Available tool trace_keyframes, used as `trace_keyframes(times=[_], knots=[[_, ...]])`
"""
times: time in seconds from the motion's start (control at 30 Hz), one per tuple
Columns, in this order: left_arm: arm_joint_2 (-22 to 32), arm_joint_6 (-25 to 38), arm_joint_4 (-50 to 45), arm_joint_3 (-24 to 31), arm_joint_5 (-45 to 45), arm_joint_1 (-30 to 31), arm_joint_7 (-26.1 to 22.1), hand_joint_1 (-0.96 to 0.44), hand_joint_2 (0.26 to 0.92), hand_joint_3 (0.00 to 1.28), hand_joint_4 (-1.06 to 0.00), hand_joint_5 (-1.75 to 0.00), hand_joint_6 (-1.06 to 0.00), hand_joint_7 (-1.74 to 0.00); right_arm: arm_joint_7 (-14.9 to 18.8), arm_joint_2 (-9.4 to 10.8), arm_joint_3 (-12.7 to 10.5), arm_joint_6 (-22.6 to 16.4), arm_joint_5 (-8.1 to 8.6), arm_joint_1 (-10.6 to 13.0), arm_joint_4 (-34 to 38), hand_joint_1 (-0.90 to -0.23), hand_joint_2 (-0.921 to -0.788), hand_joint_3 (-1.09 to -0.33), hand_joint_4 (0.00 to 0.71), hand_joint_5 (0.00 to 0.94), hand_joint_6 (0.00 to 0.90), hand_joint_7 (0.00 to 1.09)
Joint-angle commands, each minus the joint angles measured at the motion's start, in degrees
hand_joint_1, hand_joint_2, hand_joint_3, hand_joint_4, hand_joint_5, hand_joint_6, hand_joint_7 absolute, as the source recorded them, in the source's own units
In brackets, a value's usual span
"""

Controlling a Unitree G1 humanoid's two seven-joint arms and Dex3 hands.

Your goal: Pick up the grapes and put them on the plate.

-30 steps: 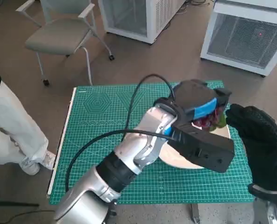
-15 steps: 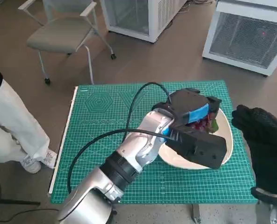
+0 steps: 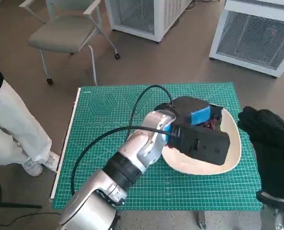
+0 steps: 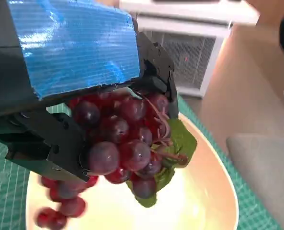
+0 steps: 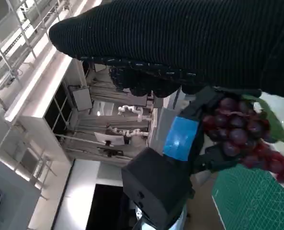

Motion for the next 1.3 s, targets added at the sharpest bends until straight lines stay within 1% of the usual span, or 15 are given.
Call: trace_keyframes(times=[0.03,0.13,0.3,0.5,0.63,0.9,0.97,1.13,1.23,1.3], knots=[[-0.53,0.50,0.89,-0.52,0.39,-2.31,0.34,-0.19,0.874,0.01,-0.19,-0.05,-0.33,-0.13,-0.15,0.19,0.24,0.34,-0.20,0.55,0.83,-0.320,-0.921,-0.600,0.442,0.815,0.274,0.98],[-0.29,0.36,0.54,-0.60,0.78,-1.94,1.24,-0.23,0.874,0.01,-0.14,-0.02,-0.30,-0.09,0.04,0.11,0.36,0.20,-0.19,0.48,0.95,-0.322,-0.921,-0.599,0.444,0.815,0.275,0.98],[0.27,-0.53,-0.34,-0.81,1.36,-1.18,2.92,-0.29,0.878,0.01,-0.11,0.00,-0.28,-0.06,0.57,-0.16,0.39,0.01,0.06,0.22,1.50,-0.322,-0.921,-0.599,0.445,0.817,0.275,0.98],[0.88,-1.54,-0.90,-0.99,1.66,-0.44,4.65,-0.36,0.900,0.01,-0.10,0.00,-0.28,-0.04,1.29,-0.47,0.28,-0.24,0.35,0.06,2.22,-0.323,-0.921,-0.599,0.444,0.820,0.275,0.98],[1.58,-2.20,-2.01,-0.32,0.91,0.48,5.25,-0.39,0.915,0.02,-0.10,0.00,-0.28,-0.03,1.46,-0.55,0.37,-0.04,0.37,-0.02,2.22,-0.323,-0.921,-0.600,0.443,0.821,0.274,0.98],[4.26,-2.51,-8.27,2.07,-0.88,4.60,6.27,-0.40,0.921,0.05,-0.11,0.00,-0.28,-0.03,1.77,-0.55,0.73,0.16,0.40,-0.44,2.33,-0.322,-0.921,-0.602,0.440,0.825,0.273,0.98],[5.19,-2.44,-10.65,3.13,-1.67,6.21,6.31,-0.40,0.921,0.05,-0.11,0.00,-0.28,-0.03,1.84,-0.51,0.80,0.09,0.38,-0.55,2.44,-0.322,-0.921,-0.602,0.440,0.826,0.272,0.98],[7.34,-3.28,-17.77,7.75,-5.98,12.02,6.73,-0.39,0.919,0.05,-0.13,-0.01,-0.29,-0.03,2.14,-0.37,0.96,-0.17,0.46,-0.83,2.85,-0.323,-0.921,-0.602,0.440,0.829,0.272,0.98],[7.39,-6.06,-20.10,11.78,-11.37,15.96,6.81,-0.35,0.913,0.04,-0.15,-0.01,-0.31,-0.03,2.37,-0.28,1.01,-0.31,0.57,-0.87,2.92,-0.323,-0.921,-0.602,0.440,0.830,0.270,0.98],[6.61,-9.20,-20.57,16.27,-18.17,19.27,5.74,-0.31,0.903,0.03,-0.17,-0.02,-0.32,-0.04,2.53,-0.21,1.03,-0.43,0.64,-0.89,2.98,-0.323,-0.921,-0.602,0.440,0.831,0.266,0.98]])
